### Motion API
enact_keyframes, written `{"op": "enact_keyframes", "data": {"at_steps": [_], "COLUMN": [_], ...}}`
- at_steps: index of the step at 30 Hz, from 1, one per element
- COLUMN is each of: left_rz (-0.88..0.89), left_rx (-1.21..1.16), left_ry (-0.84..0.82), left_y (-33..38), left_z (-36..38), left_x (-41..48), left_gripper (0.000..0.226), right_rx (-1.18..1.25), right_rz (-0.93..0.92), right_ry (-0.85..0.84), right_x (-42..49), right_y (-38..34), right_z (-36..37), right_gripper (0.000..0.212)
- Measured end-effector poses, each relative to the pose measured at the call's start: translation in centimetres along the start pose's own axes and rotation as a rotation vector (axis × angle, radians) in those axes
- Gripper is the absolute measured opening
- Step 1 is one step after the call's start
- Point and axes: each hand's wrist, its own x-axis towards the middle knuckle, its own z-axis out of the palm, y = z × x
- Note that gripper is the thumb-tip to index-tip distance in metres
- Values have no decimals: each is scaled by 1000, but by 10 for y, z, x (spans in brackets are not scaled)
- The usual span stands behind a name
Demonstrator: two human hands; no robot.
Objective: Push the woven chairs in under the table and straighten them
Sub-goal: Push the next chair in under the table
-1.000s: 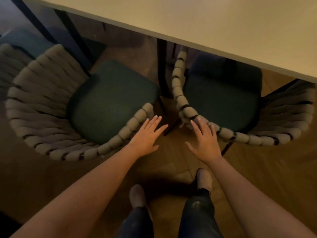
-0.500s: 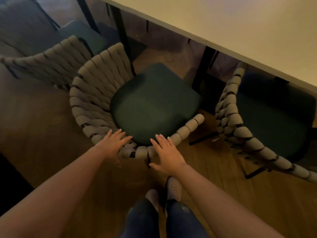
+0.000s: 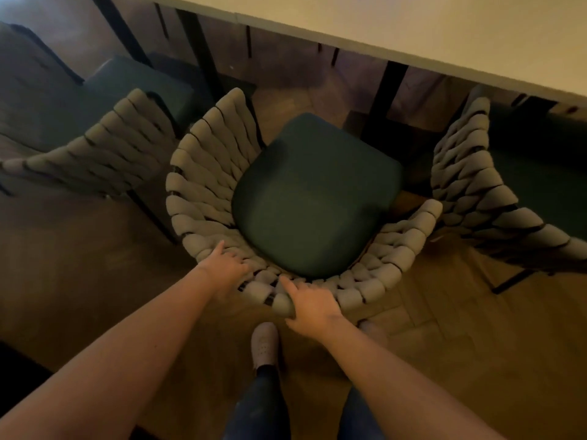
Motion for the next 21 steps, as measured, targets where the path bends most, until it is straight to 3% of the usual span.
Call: {"op": "enact_keyframes", "data": {"at_steps": [3, 6, 21], "left_rz": [41, 61, 109], "left_rx": [23, 53, -39], "left_ry": [54, 54, 158], "left_y": [-36, -52, -52], "left_z": [9, 9, -21], "left_x": [1, 5, 40], "left_gripper": [71, 68, 49], "right_rx": [7, 38, -12], "right_rz": [123, 107, 82], "right_ry": [36, 60, 78], "right_x": [8, 10, 24], "right_y": [-21, -19, 34], "right_z": [5, 1, -31], "right_gripper": [70, 46, 20]}}
